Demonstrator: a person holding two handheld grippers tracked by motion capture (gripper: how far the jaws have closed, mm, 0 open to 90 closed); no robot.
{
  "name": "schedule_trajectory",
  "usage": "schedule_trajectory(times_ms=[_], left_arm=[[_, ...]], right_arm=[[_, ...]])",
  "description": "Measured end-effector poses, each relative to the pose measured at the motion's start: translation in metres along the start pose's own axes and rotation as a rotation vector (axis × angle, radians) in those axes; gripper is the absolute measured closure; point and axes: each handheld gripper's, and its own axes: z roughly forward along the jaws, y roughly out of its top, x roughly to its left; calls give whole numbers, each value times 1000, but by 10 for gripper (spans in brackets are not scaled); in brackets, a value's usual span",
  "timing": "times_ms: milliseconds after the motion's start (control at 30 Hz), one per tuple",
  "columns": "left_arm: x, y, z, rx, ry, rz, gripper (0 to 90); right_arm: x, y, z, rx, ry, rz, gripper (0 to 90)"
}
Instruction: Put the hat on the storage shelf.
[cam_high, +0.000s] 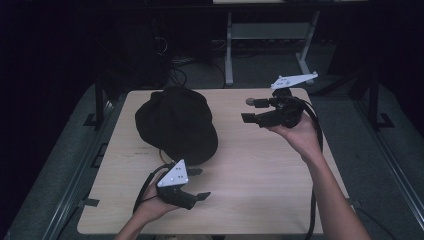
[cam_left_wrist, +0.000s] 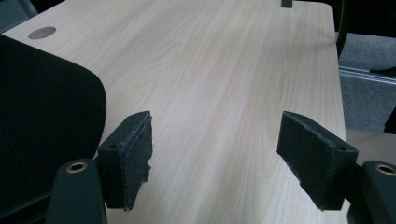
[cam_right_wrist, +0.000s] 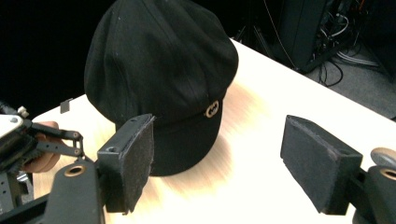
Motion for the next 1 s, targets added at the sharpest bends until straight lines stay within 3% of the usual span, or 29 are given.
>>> schedule_trajectory(times_ms=[1000], left_arm=[[1,-3,2,-2,1,-18,262]], right_arm=[[-15,-76,-26,26,-46,80,242]])
